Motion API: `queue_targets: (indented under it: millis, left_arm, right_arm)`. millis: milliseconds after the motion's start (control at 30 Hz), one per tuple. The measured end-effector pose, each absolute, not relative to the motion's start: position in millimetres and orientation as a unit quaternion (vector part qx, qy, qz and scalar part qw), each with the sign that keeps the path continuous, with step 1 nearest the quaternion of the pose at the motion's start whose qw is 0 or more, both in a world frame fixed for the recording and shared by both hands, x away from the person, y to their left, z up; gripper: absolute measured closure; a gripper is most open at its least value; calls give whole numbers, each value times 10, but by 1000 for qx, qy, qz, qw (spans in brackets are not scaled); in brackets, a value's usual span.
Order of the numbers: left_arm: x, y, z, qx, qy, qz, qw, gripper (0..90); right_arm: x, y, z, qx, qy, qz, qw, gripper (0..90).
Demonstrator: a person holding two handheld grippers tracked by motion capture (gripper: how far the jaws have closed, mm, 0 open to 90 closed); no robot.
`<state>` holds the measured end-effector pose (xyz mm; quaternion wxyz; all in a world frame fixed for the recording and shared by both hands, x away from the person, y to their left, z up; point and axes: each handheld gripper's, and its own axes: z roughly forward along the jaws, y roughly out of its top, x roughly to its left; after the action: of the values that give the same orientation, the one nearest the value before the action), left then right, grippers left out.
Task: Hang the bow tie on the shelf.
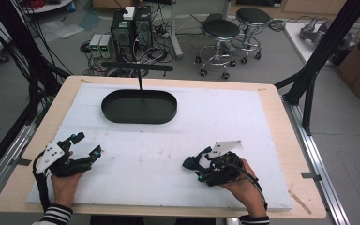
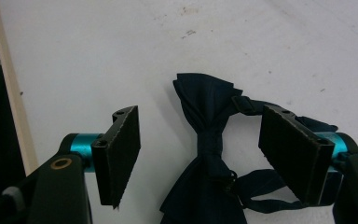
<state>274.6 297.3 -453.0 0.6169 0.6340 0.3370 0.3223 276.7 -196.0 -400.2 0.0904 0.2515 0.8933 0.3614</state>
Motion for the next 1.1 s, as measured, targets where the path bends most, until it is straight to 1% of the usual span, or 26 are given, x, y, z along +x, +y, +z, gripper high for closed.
queue_targets:
  millis: [33, 233, 433, 667, 967, 1067, 1100]
  left_arm:
    - [2747, 2972, -4531, 633, 337, 323, 618, 157]
    - [2746, 2971, -4531, 633, 337, 323, 617, 157]
    - [2745, 2970, -4531, 633, 336, 324, 617, 158]
    - [2743, 2967, -4531, 633, 335, 325, 617, 157]
    - [2744, 2972, -4531, 633, 336, 324, 618, 159]
    - [2743, 2972, -4530, 633, 336, 323, 618, 160]
    - [2743, 2972, -4531, 633, 336, 324, 618, 160]
  right_arm:
    - [2778, -1941, -4019, 249, 896, 358, 84, 311]
    - [2832, -1891, -4065, 258, 903, 334, 79, 341]
    - [2865, -1836, -4099, 263, 910, 313, 74, 395]
    - [2918, -1811, -4151, 261, 920, 285, 67, 523]
    - [2988, -1783, -4195, 270, 923, 270, 50, 572]
    - [3000, -1767, -4218, 271, 926, 260, 47, 598]
    - [3008, -1767, -4221, 267, 927, 257, 49, 624]
